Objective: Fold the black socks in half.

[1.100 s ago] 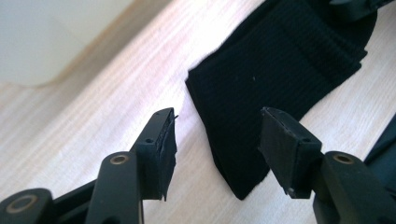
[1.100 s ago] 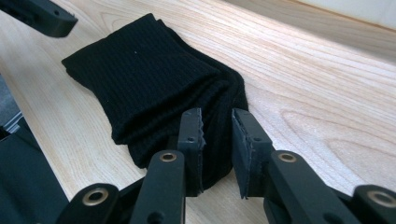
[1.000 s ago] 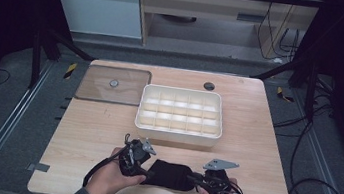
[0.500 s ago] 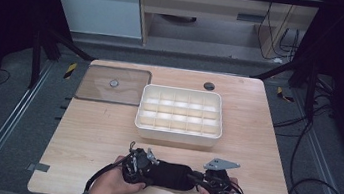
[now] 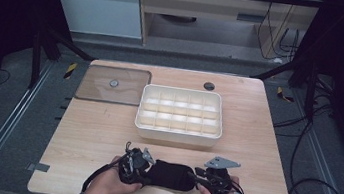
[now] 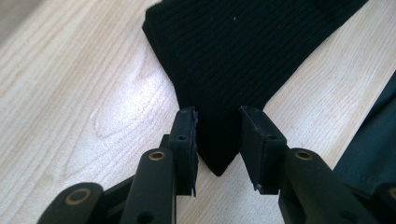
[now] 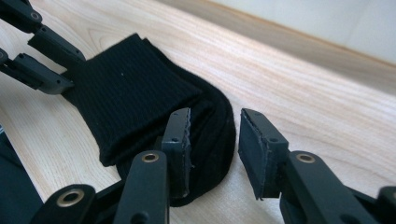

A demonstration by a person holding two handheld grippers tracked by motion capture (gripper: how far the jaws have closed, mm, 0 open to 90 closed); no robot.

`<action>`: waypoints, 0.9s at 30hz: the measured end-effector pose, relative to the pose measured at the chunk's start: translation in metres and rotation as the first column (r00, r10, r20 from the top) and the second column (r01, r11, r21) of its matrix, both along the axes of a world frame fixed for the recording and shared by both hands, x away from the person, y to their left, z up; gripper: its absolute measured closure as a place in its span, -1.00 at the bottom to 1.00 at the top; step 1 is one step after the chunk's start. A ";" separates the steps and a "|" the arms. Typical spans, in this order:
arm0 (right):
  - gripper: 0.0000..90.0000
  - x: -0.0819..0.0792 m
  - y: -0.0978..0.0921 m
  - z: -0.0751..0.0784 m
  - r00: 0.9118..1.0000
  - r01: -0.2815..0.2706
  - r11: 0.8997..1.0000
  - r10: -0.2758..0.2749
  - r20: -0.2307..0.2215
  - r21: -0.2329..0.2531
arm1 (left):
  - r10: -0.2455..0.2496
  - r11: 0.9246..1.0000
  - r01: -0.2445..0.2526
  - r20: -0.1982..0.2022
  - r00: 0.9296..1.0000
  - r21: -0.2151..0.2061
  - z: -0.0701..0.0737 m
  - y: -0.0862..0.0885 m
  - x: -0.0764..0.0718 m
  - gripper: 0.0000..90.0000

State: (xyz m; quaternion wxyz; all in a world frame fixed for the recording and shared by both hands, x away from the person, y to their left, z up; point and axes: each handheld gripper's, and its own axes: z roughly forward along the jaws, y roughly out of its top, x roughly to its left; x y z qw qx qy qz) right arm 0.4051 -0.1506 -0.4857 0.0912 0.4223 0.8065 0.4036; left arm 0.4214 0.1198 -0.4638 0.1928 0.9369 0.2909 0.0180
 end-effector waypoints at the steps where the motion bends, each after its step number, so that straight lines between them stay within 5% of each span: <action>1: 0.43 0.000 0.001 0.000 1.000 -0.005 1.000 0.005 -0.011 -0.001 | -0.002 1.000 0.002 0.000 1.000 0.003 -0.001 0.000 0.001 0.47; 11: 0.78 0.001 0.001 -0.005 0.998 -0.003 1.000 0.002 -0.056 -0.028 | 0.000 1.000 -0.001 -0.012 1.000 -0.024 -0.004 0.001 0.002 0.70; 27: 0.85 0.002 0.003 -0.004 0.999 -0.017 1.000 0.017 -0.045 -0.007 | -0.007 0.999 0.007 0.001 1.000 -0.034 0.001 0.005 0.006 0.83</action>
